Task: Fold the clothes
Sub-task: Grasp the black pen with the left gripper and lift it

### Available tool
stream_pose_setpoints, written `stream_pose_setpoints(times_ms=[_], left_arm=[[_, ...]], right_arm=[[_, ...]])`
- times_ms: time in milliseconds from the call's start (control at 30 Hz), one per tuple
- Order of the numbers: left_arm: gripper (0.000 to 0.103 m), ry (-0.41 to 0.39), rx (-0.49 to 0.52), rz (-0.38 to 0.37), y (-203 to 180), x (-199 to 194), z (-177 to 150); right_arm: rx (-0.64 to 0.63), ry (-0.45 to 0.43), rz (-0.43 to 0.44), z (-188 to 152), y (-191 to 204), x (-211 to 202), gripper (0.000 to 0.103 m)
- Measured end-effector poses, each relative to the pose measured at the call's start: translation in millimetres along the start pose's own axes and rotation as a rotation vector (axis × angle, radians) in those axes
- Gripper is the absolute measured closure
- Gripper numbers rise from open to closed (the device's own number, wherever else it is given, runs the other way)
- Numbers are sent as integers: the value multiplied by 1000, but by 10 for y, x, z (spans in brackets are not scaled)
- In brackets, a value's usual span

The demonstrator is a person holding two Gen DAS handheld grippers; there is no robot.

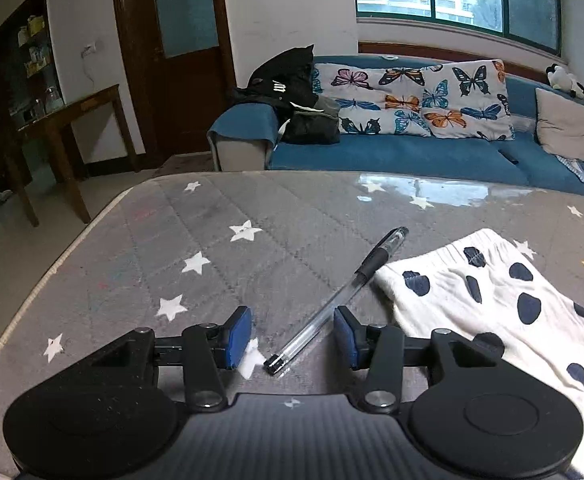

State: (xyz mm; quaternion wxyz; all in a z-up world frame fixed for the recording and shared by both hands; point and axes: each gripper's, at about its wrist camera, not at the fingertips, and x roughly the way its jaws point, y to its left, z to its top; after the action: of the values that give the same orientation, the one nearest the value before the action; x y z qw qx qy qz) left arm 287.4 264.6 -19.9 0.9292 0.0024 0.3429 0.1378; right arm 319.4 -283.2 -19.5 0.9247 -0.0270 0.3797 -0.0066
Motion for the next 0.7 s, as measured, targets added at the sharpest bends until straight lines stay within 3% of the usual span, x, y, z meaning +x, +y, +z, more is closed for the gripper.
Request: stream_pose_setpoints(times_ms=[67,233,467,700], left_arm=[[57,-1,21,-7,-31,11,13],[80,-7,59,-26,-117,17,18],[86,-11,39,27,-168,-5,-13],[88,10,-23,157,59,-51,-70]], right_arm=[[1,0,-2,-1,1,-1,33],[0,1,-4,3,0,5,32],[5,0,-8,-1,-1,7,31],[8,0,-10,-5,-4,10,31]])
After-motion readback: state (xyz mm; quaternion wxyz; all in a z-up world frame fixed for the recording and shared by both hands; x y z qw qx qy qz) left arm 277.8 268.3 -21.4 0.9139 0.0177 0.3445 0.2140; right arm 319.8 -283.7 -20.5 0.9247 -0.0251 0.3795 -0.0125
